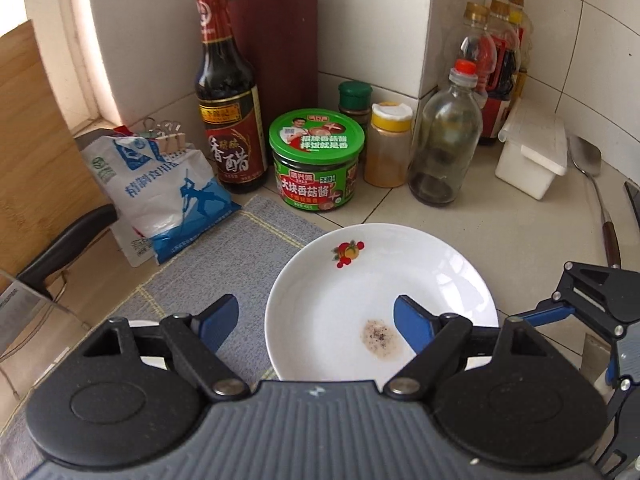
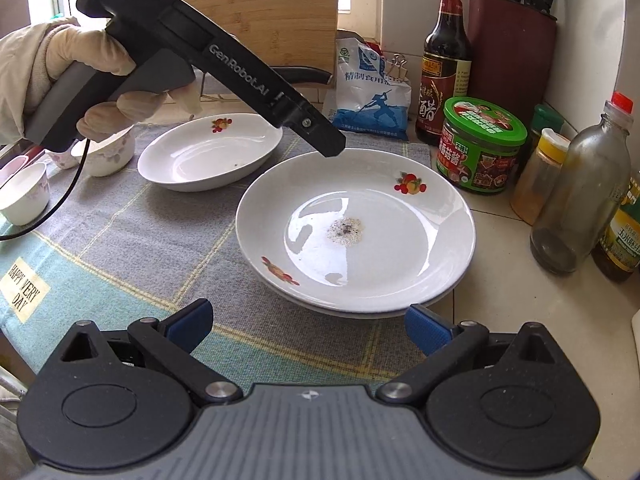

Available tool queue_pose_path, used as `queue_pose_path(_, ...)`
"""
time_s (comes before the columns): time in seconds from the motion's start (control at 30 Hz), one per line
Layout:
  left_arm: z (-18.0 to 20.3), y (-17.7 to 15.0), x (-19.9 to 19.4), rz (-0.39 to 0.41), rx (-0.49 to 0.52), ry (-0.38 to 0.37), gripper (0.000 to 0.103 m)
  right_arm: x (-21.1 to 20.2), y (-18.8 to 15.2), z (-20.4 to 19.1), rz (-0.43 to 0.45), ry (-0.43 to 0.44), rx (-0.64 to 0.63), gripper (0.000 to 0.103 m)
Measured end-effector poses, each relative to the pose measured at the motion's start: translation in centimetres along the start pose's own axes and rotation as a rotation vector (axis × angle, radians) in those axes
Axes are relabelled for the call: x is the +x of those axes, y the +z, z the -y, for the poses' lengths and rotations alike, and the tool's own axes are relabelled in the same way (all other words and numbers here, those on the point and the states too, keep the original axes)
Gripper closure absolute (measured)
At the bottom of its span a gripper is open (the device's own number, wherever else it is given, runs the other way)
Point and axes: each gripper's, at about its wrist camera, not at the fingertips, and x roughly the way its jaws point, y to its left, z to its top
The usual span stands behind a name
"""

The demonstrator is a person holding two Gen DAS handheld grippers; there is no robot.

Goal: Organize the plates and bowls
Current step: 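Move the left tool toward the white plate beside the knife rack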

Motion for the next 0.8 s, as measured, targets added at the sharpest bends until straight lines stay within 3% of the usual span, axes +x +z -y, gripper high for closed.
queue_pose_path(0.3,0.1,-6.4,-6.6,0.025,-0.187,0.164,0.018,1.1,-0.1,-3.4,-0.015,0.119,-0.056,0.0)
queue_pose_path(0.57,-1.4,-11.3,-9.2,0.026,-0.283,0.181,0.018,3.2,0.0,-7.4,-0.069,0.102,-0.056,0.0)
queue_pose_path(0.8,-3.8,-13.8,-11.1,0.034,-0.25,0.163,0.018,4.2,1.7,-11.4,-0.079,0.062,-0.068,0.0)
